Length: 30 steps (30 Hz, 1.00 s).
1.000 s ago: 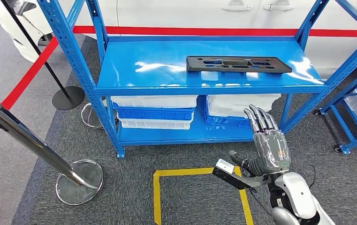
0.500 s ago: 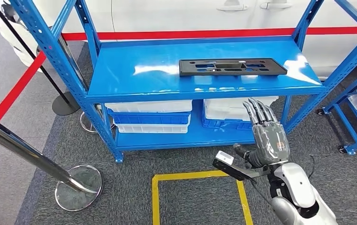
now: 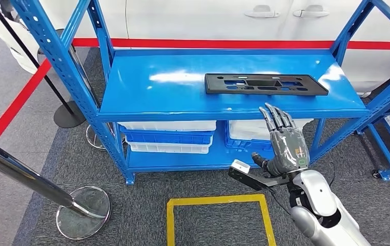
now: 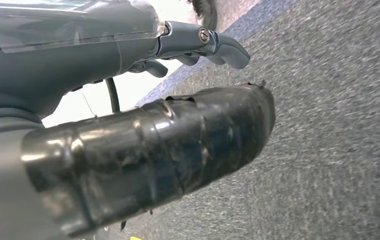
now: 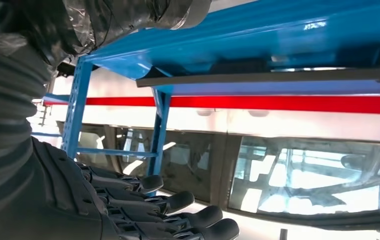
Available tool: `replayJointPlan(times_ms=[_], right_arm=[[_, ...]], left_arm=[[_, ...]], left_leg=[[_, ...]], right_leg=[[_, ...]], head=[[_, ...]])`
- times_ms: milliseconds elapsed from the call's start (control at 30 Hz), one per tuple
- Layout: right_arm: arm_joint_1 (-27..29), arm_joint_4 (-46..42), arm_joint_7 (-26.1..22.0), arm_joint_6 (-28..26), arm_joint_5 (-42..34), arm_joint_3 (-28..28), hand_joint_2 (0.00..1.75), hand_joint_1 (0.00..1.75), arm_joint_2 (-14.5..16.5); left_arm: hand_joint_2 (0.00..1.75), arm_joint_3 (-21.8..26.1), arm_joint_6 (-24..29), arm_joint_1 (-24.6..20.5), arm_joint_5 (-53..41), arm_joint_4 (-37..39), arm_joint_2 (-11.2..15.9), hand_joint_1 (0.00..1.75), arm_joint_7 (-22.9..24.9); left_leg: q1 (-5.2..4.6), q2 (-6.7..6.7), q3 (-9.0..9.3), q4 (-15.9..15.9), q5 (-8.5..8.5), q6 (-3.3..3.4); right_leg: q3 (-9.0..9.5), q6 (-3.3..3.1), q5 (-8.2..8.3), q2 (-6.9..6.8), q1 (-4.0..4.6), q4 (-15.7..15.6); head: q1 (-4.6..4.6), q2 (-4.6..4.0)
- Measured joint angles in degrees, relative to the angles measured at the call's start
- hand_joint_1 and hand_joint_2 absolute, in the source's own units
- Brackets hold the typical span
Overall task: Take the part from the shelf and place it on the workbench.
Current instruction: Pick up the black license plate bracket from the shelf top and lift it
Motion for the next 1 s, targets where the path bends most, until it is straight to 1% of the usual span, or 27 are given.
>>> replayJointPlan(times_ms=[33, 67, 100, 133, 167, 200, 267, 300, 333, 367, 400, 467, 500, 533, 567, 600, 633, 667, 700, 733, 767, 800, 833, 867, 933, 967, 1000], right_arm=[[0.0, 0.2, 0.0, 0.0, 0.0, 0.2, 1.75, 0.0, 0.1], [0.0, 0.4, 0.0, 0.0, 0.0, 0.3, 1.75, 0.0, 0.1], [-0.1, 0.5, 0.0, 0.0, 0.0, 0.3, 1.75, 0.0, 0.1], [-0.2, 0.7, 0.0, -0.1, 0.1, 0.4, 1.75, 0.0, 0.2], [-0.3, 1.1, 0.0, -0.2, 0.2, 0.5, 1.75, 0.0, 0.2], [-0.5, 1.4, 0.1, -0.5, 0.5, 0.6, 1.75, 0.0, 0.3], [-1.0, 2.4, 0.5, -1.6, 1.1, 0.9, 1.75, 0.0, 0.6], [-1.2, 2.9, 0.7, -2.3, 1.4, 1.0, 1.75, 0.0, 0.7], [-1.4, 3.4, 0.9, -3.1, 1.6, 1.1, 1.75, 0.0, 1.0], [-1.6, 4.0, 1.0, -3.7, 1.7, 1.1, 1.75, 0.0, 1.2], [-1.7, 4.6, 1.1, -4.2, 1.8, 1.1, 1.75, 0.0, 1.5], [-1.8, 5.6, 1.1, -4.7, 2.0, 1.1, 1.75, 0.0, 2.1], [-1.8, 6.0, 1.1, -4.8, 2.0, 1.1, 1.75, 0.0, 2.3], [-1.7, 6.4, 1.1, -4.9, 2.1, 1.1, 1.75, 0.0, 2.5], [-1.7, 6.7, 1.1, -5.1, 2.2, 1.0, 1.75, 0.0, 2.7], [-1.7, 6.9, 1.1, -5.3, 2.3, 0.9, 1.75, 0.0, 2.8], [-1.7, 7.3, 1.1, -5.6, 2.5, 0.8, 1.75, 0.0, 3.0], [-1.7, 7.6, 1.2, -5.8, 2.7, 0.6, 1.75, 0.0, 3.3], [-1.8, 7.9, 1.4, -6.1, 3.0, 0.5, 1.75, 0.0, 3.5], [-1.8, 8.3, 1.7, -6.3, 3.2, 0.3, 1.75, 0.0, 3.7], [-1.8, 8.6, 1.9, -6.4, 3.5, 0.0, 1.75, 0.0, 3.8], [-1.9, 8.8, 2.1, -6.5, 3.6, -0.3, 1.75, 0.0, 3.8], [-1.9, 9.0, 2.3, -6.5, 3.7, -0.6, 1.75, 0.0, 3.9], [-2.1, 9.3, 2.4, -6.6, 3.7, -1.0, 1.75, 0.0, 3.9], [-2.2, 9.8, 2.5, -6.6, 3.7, -1.5, 1.75, 0.0, 4.0], [-2.2, 10.1, 2.5, -6.6, 3.7, -1.6, 1.75, 0.0, 4.0], [-2.1, 10.4, 2.5, -6.6, 3.7, -1.7, 1.75, 0.0, 4.0]], left_arm=[[0.0, 0.0, 0.0, 0.0, 0.0, 0.0, 0.0, 0.0, 0.0], [0.0, 0.0, 0.0, 0.1, 0.0, 0.0, 0.0, 0.0, 0.0], [0.0, 0.0, 0.0, 0.1, 0.0, 0.0, 0.0, 0.0, 0.0], [0.0, 0.0, 0.0, 0.1, 0.0, 0.0, -0.1, 0.0, 0.0], [0.0, 0.0, 0.0, 0.1, 0.0, 0.0, -0.1, 0.0, 0.0], [0.0, 0.0, 0.0, 0.1, 0.0, 0.0, -0.2, 0.0, 0.0], [0.0, 0.0, -0.1, 0.0, -0.1, 0.1, -0.3, 0.0, -0.1], [0.0, 0.0, 0.0, 0.0, -0.1, 0.1, -0.3, 0.0, -0.1], [0.0, 0.0, 0.0, -0.1, -0.2, 0.1, -0.3, 0.0, -0.1], [0.0, 0.0, 0.0, -0.1, -0.2, 0.1, -0.4, 0.0, -0.2], [0.0, 0.0, 0.0, -0.2, -0.3, 0.1, -0.4, 0.0, -0.3], [0.0, 0.0, 0.0, -0.3, -0.4, 0.1, -0.4, 0.0, -0.3], [0.0, 0.0, 0.0, -0.3, -0.4, 0.1, -0.4, 0.0, -0.3], [0.0, 0.0, 0.0, -0.2, -0.5, 0.1, -0.3, 0.0, -0.3], [0.0, 0.0, 0.1, -0.1, -0.5, 0.1, -0.3, 0.0, -0.3], [0.0, 0.0, 0.1, 0.0, -0.5, 0.1, -0.3, 0.0, -0.3], [0.0, 0.0, 0.1, 0.1, -0.5, 0.1, -0.3, 0.0, -0.2], [0.0, 0.0, 0.2, 0.2, -0.5, 0.1, -0.3, 0.0, -0.3], [0.0, 0.0, 0.2, 0.2, -0.5, 0.1, -0.3, 0.0, -0.3], [0.0, 0.0, 0.2, 0.2, -0.5, 0.1, -0.4, 0.0, -0.3], [0.0, 0.0, 0.3, 0.1, -0.5, 0.1, -0.4, 0.0, -0.3], [0.0, 0.0, 0.3, 0.1, -0.5, 0.1, -0.4, 0.0, -0.3], [0.0, 0.0, 0.3, 0.1, -0.5, 0.1, -0.5, 0.0, -0.3], [0.0, 0.0, 0.3, 0.0, -0.5, 0.1, -0.5, 0.0, -0.3], [0.0, 0.0, 0.4, -0.1, -0.5, 0.1, -0.5, 0.0, -0.3], [0.0, 0.0, 0.4, -0.1, -0.5, 0.1, -0.5, 0.0, -0.3], [0.0, 0.0, 0.4, -0.2, -0.5, 0.1, -0.5, 0.0, -0.3]], left_leg=[[0.0, -0.06, 0.74, 0.0, -0.57, -0.09], [0.0, -0.1, 1.6, 0.0, -1.19, -0.2], [0.0, -0.12, 2.45, -0.1, -1.81, -0.33], [-0.01, -0.13, 3.29, -0.1, -2.38, -0.5], [-0.02, -0.13, 3.8, -0.2, -2.86, -0.74], [-0.01, -0.1, 4.09, -0.4, -3.22, -1.06], [-0.04, 0.01, 4.56, -0.5, -3.35, -1.74], [-0.01, 0.08, 4.58, 0.0, -3.28, -2.0], [0.0, 0.1, 4.17, 1.5, -3.08, -2.17], [0.03, 0.11, 2.94, 3.9, -3.11, -2.3], [0.1, 0.11, 0.91, 7.2, -3.7, -2.38], [0.11, 0.1, -3.95, 13.7, -6.48, -2.7], [0.12, 0.1, -5.87, 15.3, -7.76, -2.89], [0.15, 0.11, -7.01, 15.4, -8.07, -3.04], [0.18, 0.12, -7.28, 13.7, -6.95, -3.17], [0.22, 0.13, -6.9, 10.6, -4.42, -3.22], [0.23, 0.15, -6.39, 7.0, -1.02, -3.14], [0.12, 0.16, -5.97, 4.1, 1.24, -2.96], [-0.04, 0.16, -5.71, 2.2, 2.97, -2.58], [-0.19, 0.14, -5.69, 1.5, 3.55, -2.11], [-0.34, 0.12, -5.5, 1.4, 3.1, -1.64], [-0.27, 0.09, -5.06, 1.2, 3.37, -1.19], [-0.15, 0.1, -4.51, 0.9, 3.29, -0.8], [-0.05, 0.12, -3.92, 0.7, 3.19, -0.47], [0.09, 0.1, -3.02, 0.4, 2.73, -0.02], [0.1, 0.08, -2.71, 0.4, 2.39, 0.07], [0.1, 0.04, -2.33, 0.4, 2.0, 0.07]], right_leg=[[-1.02, 0.0, 0.78, -0.01, -0.04, -0.2], [-1.06, -0.14, 2.8, -0.02, -0.04, -2.4], [-0.4, -0.43, 5.83, -0.03, 0.02, -6.0], [0.3, -0.8, 8.34, -0.05, 0.23, -9.3], [0.91, -1.24, 10.05, -0.09, 0.52, -12.2], [1.3, -1.66, 11.03, -0.15, 0.8, -13.8], [1.9, -2.34, 10.82, -0.18, 1.15, -14.8], [2.53, -2.59, 10.85, -0.15, 1.04, -15.2], [3.27, -2.87, 10.62, -0.09, 0.92, -15.7], [4.02, -3.2, 10.42, -0.06, 0.76, -16.1], [4.67, -3.48, 10.11, -0.07, 0.66, -16.4], [5.61, -3.88, 9.25, -0.03, 0.69, -16.5], [6.18, -3.87, 8.74, 0.06, 0.68, -16.5], [6.86, -3.8, 8.19, 0.18, 0.66, -16.5], [7.62, -3.68, 7.6, 0.28, 0.62, -16.5], [8.43, -3.49, 6.97, 0.36, 0.57, -16.4], [8.99, -3.24, 6.32, 0.39, 0.54, -16.3], [9.42, -2.92, 5.74, 0.46, 0.56, -16.1], [9.59, -2.51, 5.22, 0.51, 0.58, -16.0], [9.66, -2.09, 4.9, 0.56, 0.62, -15.7], [9.9, -1.71, 4.72, 0.61, 0.63, -15.6], [9.96, -1.4, 4.54, 0.57, 0.59, -15.4], [9.84, -1.18, 4.46, 0.51, 0.54, -14.6], [9.07, -1.0, 4.08, 0.44, 0.46, -12.9], [5.31, -0.51, 2.14, 0.31, 0.23, -6.5], [2.9, -0.23, 0.78, 0.3, 0.08, -3.0], [0.83, 0.06, -0.14, 0.29, -0.08, -0.5]], head=[[0.0, 0.0], [0.0, 0.0], [0.01, 0.0], [-0.02, 0.0], [0.01, 0.0], [0.01, 0.01], [0.08, 0.01], [0.08, 0.01], [0.08, 0.01], [0.07, 0.01], [0.04, 0.0], [0.01, 0.0], [0.0, 0.0], [0.01, 0.0], [0.01, 0.0], [0.01, 0.0], [0.02, 0.0], [0.02, 0.0], [0.04, 0.0], [0.06, 0.0], [0.07, 0.01], [0.07, 0.01], [0.08, 0.01], [0.09, 0.02], [0.13, 0.01], [0.12, 0.01], [0.12, 0.0]])
